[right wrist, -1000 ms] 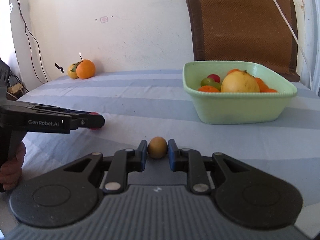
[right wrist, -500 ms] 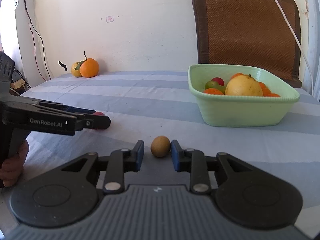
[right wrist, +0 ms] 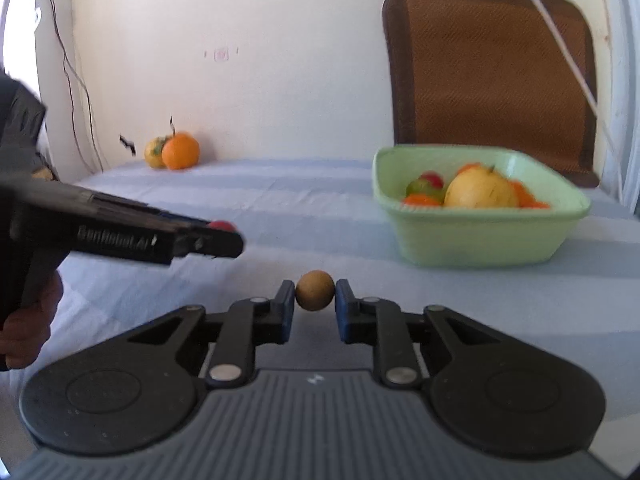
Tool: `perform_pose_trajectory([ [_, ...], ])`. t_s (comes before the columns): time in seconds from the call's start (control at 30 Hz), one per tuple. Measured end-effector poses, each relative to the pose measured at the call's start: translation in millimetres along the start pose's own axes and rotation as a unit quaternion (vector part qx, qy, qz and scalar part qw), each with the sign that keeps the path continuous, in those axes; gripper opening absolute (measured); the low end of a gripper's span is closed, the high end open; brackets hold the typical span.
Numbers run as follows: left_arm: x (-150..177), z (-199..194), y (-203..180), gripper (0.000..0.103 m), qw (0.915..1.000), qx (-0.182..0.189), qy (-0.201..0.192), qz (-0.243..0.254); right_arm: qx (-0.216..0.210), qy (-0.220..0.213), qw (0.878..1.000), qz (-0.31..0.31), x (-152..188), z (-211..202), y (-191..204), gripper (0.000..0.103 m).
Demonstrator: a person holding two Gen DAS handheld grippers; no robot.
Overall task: Organize fruits
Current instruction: 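Carry the red tomato and kiwi over the green basin, then open both tools to drop tomato and kiwi into the basin, withdraw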
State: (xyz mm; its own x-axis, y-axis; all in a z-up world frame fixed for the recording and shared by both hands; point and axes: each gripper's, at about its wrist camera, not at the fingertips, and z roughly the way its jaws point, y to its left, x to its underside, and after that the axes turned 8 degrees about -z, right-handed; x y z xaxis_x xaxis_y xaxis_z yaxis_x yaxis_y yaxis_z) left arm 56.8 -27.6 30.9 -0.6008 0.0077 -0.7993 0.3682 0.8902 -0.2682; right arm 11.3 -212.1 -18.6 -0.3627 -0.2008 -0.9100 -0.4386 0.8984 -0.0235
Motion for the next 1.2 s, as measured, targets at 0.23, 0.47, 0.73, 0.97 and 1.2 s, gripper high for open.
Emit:
perform_pose_trajectory([
  [0.23,-67.2,35.8,-34.5,0.03,0.9967,0.081,-0.003,-0.002,0.053,-0.069,0.996,0.033,-28.6,-15.7,-46.7,0.024],
  [0.47,-90.3,105.2,-36.5,0.031,0.9948,0.086,0.042,-0.035,0.053,-0.054,0.997,0.034,-33.9,11.1,-69.8,0.025],
  [0.73,-87.8,99.0,-25.6,0.031,0.9959,0.068,0.024,-0.054,0.06,-0.082,0.993,0.058,-28.2,3.8,-78.5,0.025],
  [0.97,-66.4,43.9,-24.2,0.047,0.9991,0.008,-0.025,-0.034,0.083,-0.113,0.981,0.136,-12.7,-29.0,-80.6,0.025],
  [1.2,-29.7,-3.5,-40.8,0.067,0.9947,-0.093,-0.044,0.001,0.09,-0.093,0.967,0.22,10.1,-48.4,-65.4,0.031],
])
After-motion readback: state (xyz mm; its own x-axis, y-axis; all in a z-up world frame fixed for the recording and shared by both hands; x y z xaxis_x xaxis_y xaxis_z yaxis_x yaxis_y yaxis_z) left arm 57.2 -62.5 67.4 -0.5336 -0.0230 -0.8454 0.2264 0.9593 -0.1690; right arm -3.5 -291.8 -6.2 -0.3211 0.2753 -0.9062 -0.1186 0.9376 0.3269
